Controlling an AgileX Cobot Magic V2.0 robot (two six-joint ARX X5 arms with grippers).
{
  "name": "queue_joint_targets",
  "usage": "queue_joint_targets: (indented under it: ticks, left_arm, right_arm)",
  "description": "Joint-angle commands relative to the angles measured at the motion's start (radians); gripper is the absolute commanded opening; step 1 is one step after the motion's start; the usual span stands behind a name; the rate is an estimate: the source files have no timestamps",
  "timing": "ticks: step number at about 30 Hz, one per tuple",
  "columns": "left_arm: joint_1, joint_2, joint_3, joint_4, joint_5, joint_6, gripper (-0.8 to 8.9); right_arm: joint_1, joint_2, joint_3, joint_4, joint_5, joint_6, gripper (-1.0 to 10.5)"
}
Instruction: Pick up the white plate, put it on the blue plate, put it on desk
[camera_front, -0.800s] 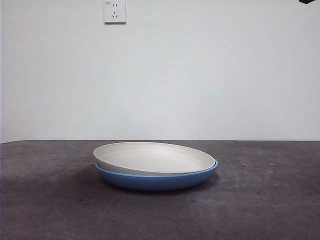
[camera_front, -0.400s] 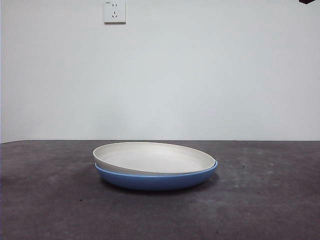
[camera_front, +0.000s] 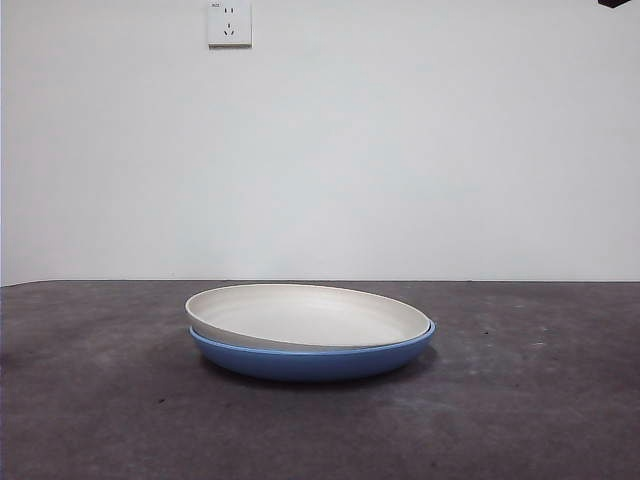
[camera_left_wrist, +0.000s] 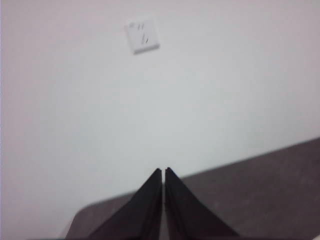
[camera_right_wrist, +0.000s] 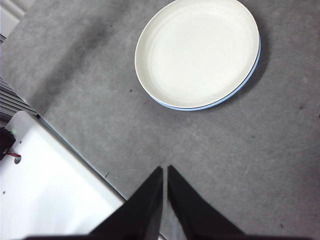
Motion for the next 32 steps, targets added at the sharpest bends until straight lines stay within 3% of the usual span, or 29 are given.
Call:
queue_joint_targets:
  ticks: [1,14,22,32]
  left_arm:
    - [0.012,-0.048,-0.116,0.061,-0.005,-0.007,0.1]
    - [0.034,-0.295,-0.516,0.114,-0.009,-0.15,0.1]
    - [0.034,-0.357,-0.605,0.083,-0.009,-0.194,0.1]
    - [0.034,-0.357,-0.617,-0.079,-0.009,-0.206,0.1]
  right_arm:
    - [0.006,0.008,0.011,0.01,-0.001,-0.012,0.1]
    - [0.006,0.008,0.011,0.01,-0.001,-0.012,0.1]
    - [0.006,0.008,0.011,0.01,-0.001,-0.012,0.1]
    - [0.006,0.008,0.011,0.01,-0.001,-0.012,0.1]
